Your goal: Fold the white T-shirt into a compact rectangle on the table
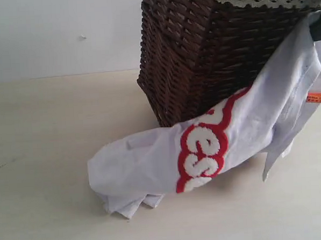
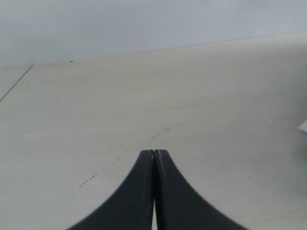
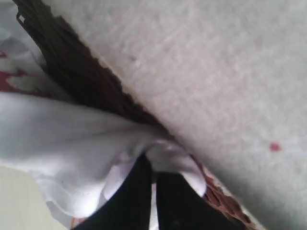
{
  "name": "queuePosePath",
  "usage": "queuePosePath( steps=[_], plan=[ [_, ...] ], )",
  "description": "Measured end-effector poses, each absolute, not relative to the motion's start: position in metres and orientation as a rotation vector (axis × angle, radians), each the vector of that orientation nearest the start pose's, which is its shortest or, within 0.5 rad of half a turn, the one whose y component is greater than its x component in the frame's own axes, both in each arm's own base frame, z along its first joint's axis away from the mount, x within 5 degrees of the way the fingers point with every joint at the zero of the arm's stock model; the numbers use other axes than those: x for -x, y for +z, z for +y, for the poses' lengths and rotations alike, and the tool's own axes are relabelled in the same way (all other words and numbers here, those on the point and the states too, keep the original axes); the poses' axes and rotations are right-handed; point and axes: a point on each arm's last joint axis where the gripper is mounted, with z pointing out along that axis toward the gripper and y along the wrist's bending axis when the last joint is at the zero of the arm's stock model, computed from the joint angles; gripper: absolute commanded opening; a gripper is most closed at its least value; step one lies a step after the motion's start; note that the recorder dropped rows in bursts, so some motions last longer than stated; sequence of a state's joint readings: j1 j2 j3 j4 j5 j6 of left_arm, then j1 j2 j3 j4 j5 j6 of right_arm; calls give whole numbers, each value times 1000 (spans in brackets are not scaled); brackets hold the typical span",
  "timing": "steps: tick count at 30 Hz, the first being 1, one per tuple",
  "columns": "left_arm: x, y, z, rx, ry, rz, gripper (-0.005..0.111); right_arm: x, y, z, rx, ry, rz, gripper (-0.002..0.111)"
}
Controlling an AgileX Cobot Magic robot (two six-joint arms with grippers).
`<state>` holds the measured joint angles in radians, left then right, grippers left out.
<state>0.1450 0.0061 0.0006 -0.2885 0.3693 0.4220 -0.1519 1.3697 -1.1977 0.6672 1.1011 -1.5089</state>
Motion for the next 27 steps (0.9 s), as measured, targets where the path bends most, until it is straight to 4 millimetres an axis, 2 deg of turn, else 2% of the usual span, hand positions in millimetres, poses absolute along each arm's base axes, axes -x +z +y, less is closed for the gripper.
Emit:
queuePosePath(
  steps=[2, 6, 8, 14, 18, 22, 25, 27],
  plan=[
    [-54, 181, -2, -78, 113, 1844, 0, -273, 344, 16, 1286, 297, 1951, 0],
    [-54, 181, -2, -78, 113, 1844, 0, -273, 353, 33, 1133, 606, 1825, 0],
    [-54, 181, -2, -78, 113, 1844, 0, -273, 354, 36, 1104, 662, 1801, 0],
    [-54, 181, -2, -78, 113, 1844, 0, -264, 360, 37, 1159, 578, 1707, 0],
    [-54, 181, -2, -78, 113, 1844, 0, -265, 377, 39, 1089, 505, 1578, 0],
    [-54, 181, -2, -78, 113, 1844, 0, -266, 392, 40, 993, 510, 1463, 0],
    [-54, 181, -2, -78, 113, 1844, 0, -260, 397, 41, 994, 492, 1460, 0],
    [-54, 181, -2, -78, 113, 1844, 0, -252, 395, 41, 1070, 458, 1482, 0]
  ],
)
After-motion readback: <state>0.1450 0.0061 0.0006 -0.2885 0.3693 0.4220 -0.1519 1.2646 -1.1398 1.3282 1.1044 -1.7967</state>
